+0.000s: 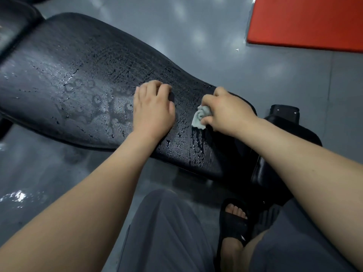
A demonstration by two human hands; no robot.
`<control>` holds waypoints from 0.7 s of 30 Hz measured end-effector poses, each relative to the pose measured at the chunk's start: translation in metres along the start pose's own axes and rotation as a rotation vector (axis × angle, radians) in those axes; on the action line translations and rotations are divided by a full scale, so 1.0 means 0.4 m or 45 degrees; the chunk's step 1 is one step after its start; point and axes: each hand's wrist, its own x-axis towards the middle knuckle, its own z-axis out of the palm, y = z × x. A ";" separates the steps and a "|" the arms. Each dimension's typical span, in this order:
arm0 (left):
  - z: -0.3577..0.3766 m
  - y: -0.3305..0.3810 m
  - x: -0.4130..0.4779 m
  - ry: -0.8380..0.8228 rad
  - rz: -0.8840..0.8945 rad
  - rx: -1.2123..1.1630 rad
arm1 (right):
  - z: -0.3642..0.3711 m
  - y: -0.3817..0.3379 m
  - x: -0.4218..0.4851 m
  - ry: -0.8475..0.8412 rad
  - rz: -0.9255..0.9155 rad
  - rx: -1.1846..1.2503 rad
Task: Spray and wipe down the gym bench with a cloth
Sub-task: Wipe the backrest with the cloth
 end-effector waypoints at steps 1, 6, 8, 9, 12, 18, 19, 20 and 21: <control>0.010 0.019 0.000 -0.016 0.035 -0.021 | 0.006 0.003 0.006 0.043 0.021 0.000; 0.057 0.037 -0.022 -0.021 0.119 0.048 | 0.032 -0.020 0.012 -0.049 -0.223 0.081; 0.061 0.037 -0.024 -0.010 0.128 0.086 | 0.024 0.003 0.028 -0.038 -0.180 0.130; 0.061 0.041 -0.023 -0.011 0.133 0.096 | 0.020 0.021 0.036 -0.002 -0.131 0.148; 0.064 0.049 -0.025 -0.006 0.150 0.131 | 0.019 0.077 0.055 0.170 0.052 0.142; 0.064 0.050 -0.022 -0.012 0.143 0.188 | 0.040 0.088 0.085 0.306 0.297 0.085; 0.064 0.052 -0.021 -0.006 0.143 0.189 | 0.043 0.075 0.091 0.321 0.212 0.123; 0.063 0.053 -0.021 -0.001 0.143 0.189 | 0.046 0.065 0.097 0.333 0.117 0.166; 0.063 0.054 -0.021 0.001 0.140 0.192 | 0.046 0.058 0.100 0.342 0.036 0.195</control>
